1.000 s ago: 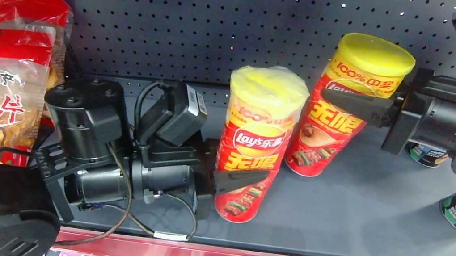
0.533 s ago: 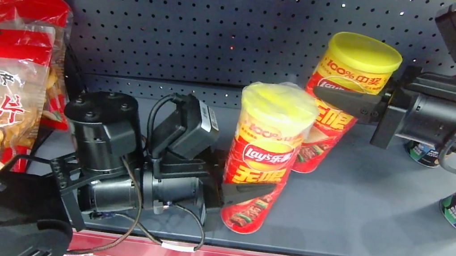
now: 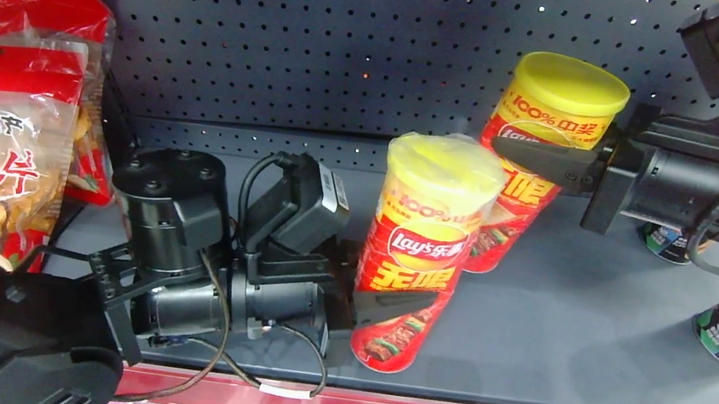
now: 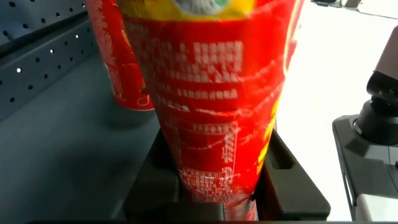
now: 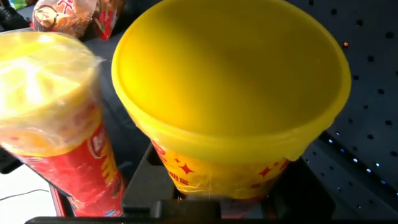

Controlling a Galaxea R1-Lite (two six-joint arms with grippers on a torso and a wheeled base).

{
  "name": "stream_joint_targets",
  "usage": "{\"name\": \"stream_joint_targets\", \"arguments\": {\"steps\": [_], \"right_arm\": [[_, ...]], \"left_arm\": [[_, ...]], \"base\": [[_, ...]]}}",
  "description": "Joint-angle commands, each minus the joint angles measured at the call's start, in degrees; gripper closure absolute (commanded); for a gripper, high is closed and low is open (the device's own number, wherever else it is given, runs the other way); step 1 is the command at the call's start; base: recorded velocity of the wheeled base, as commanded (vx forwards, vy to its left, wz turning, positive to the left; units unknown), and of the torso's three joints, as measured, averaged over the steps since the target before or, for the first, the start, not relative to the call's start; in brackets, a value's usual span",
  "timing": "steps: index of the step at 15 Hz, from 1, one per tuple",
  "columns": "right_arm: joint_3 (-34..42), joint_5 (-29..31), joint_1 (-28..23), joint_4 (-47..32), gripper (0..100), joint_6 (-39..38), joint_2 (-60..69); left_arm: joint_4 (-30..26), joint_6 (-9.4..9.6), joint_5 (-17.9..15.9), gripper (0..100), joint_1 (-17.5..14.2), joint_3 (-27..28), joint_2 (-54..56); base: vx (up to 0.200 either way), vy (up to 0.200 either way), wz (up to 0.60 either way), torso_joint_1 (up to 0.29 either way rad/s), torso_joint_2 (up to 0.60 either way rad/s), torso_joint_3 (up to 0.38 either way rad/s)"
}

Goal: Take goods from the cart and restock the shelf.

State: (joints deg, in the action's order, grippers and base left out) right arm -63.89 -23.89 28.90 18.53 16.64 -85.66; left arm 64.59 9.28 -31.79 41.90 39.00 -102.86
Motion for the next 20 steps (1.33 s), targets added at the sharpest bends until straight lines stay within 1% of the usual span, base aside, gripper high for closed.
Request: {"name": "stream_joint_targets", "arguments": {"steps": [1, 6, 7, 8, 13, 14, 17, 20], "right_arm": [[0.0, 0.0, 0.0, 0.0, 100, 0.0, 0.1], [0.1, 0.0, 0.0, 0.0, 100, 0.0, 0.1], [0.1, 0.0, 0.0, 0.0, 100, 0.1, 0.1], [0.1, 0.0, 0.0, 0.0, 100, 0.1, 0.1], [0.3, 0.0, 0.1, 0.0, 100, 0.1, 0.1], [0.3, 0.0, 0.2, 0.0, 100, 0.1, 0.1], [0.2, 0.1, 0.2, -0.1, 100, 0.1, 0.0], [1.0, 0.2, 0.2, 0.0, 100, 0.1, 0.0]], "left_arm": [[-0.2, 0.13, 0.1, 100, -0.1, 0.4, -0.8], [-0.3, 0.22, 0.2, 100, -0.1, -0.3, -1.1], [-0.3, 0.3, 0.2, 100, -0.2, -1.4, -1.1], [-0.4, 0.04, 0.2, 0, -0.2, -2.3, -1.1], [-0.3, 0.22, 0.1, 0, -0.2, -3.3, -0.2], [-0.3, 0.22, -0.1, 0, -0.1, -3.7, 1.3], [-0.3, 0.13, -0.1, 0, -0.7, -9.1, 5.9], [-0.4, 0.3, -0.5, 0, -5.2, -18.5, 14.8]], "base": [[0.0, 0.0, 0.0, 0.0, 0.0, 0.0], [0.0, 0.0, 0.0, 0.0, 0.0, 0.0], [0.0, 0.0, 0.0, 0.0, 0.0, 0.0], [0.0, 0.0, 0.0, 0.0, 0.0, 0.0], [0.0, 0.0, 0.0, 0.0, 0.0, 0.0], [0.0, 0.0, 0.0, 0.0, 0.0, 0.0], [0.0, 0.0, 0.0, 0.0, 0.0, 0.0], [0.0, 0.0, 0.0, 0.0, 0.0, 0.0]]}}
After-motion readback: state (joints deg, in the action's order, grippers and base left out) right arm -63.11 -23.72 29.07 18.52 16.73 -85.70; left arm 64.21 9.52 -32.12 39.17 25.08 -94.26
